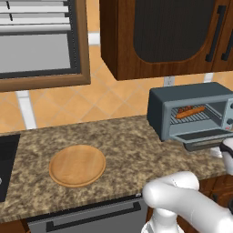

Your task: Pick up the kebab skewer and baguette bread, and place them inside the toaster oven. Close the toaster oven door and start by setting the timer.

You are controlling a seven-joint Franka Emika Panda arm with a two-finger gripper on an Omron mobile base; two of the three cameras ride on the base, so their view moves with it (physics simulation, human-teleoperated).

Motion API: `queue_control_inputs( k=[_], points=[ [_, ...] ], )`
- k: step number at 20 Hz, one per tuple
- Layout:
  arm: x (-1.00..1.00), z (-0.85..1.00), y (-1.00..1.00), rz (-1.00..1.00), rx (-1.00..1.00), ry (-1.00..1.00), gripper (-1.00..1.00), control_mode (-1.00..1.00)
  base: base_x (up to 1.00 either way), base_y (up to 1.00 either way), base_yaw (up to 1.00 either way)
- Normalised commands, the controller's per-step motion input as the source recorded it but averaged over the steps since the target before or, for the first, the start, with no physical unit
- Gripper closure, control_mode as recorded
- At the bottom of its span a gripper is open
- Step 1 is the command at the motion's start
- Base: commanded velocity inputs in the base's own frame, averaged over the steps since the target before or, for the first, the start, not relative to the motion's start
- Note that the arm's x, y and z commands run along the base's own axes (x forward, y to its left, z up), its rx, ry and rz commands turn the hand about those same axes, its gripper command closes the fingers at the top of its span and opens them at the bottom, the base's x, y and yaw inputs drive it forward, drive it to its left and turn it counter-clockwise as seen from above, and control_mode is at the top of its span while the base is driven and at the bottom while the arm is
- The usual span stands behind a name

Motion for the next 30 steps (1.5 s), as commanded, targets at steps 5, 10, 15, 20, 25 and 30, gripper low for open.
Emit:
queue_control_inputs(
  k=[5, 10, 15, 20, 25, 30],
  points=[
    [0.61, 0.49, 0.41, 0.0, 0.0, -0.1, -1.0, -1.0, 0.0, 0.0, 0.0],
    [0.67, 0.45, 0.46, 0.0, 0.0, -0.06, -1.0, -1.0, 0.0, 0.0, 0.0],
    [0.66, 0.48, 0.47, 0.0, 0.0, -0.06, -1.0, -1.0, 0.0, 0.0, 0.0],
    [0.53, 0.43, 0.36, 0.0, 0.0, -0.03, -1.0, -1.0, 0.0, 0.0, 0.0],
    [0.39, 0.16, 0.2, 0.0, 0.0, 0.0, -1.0, -1.0, 0.0, 0.0, 0.0],
    [0.25, 0.0, 0.11, 0.0, 0.0, 0.0, -1.0, -1.0, 0.0, 0.0, 0.0]
  ],
)
